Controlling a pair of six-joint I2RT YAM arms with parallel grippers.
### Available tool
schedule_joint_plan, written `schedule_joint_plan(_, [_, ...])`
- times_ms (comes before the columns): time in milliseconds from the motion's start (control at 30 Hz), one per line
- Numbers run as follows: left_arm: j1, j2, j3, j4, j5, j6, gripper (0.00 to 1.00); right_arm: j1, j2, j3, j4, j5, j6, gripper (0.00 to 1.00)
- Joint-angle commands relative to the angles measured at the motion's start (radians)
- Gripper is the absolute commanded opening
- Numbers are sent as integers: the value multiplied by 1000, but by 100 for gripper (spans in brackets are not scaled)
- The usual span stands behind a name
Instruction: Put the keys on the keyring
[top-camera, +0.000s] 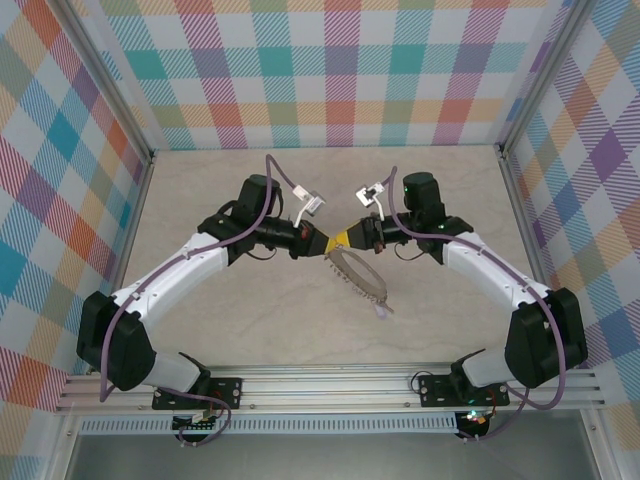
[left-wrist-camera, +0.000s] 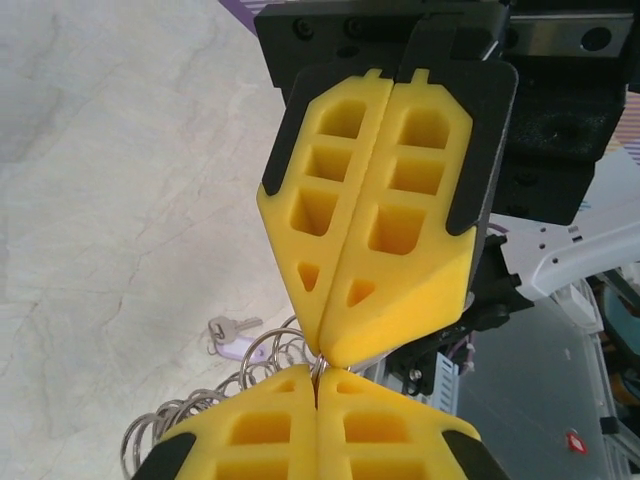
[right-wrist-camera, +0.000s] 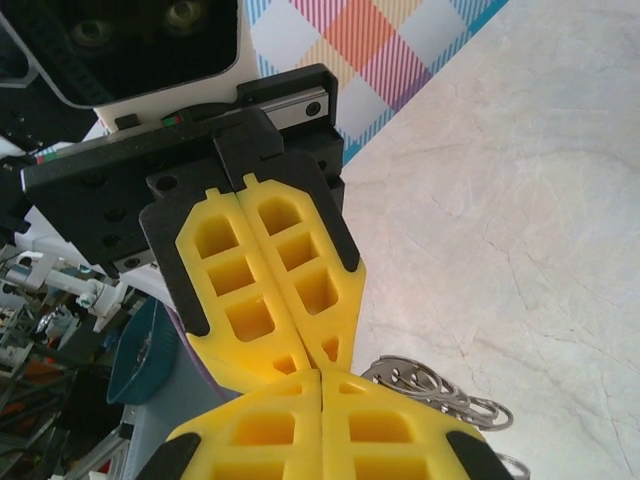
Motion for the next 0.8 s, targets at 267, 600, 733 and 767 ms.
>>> schedule_joint_plan(267, [-42, -40, -8, 14, -187, 35, 0, -115, -125, -110, 225, 299, 173, 64])
schedule_joint_plan(600, [-42, -58, 55, -71, -189, 153, 0, -118, -165, -218, 350, 156, 216, 54])
schedule_joint_plan(733, [-42, -38, 96, -101, -152, 172, 0, -113, -156, -251, 432, 86, 255, 51])
schedule_joint_plan(767, [-41, -31, 104, -105, -143, 171, 0, -110, -154, -255, 444, 79, 262, 51])
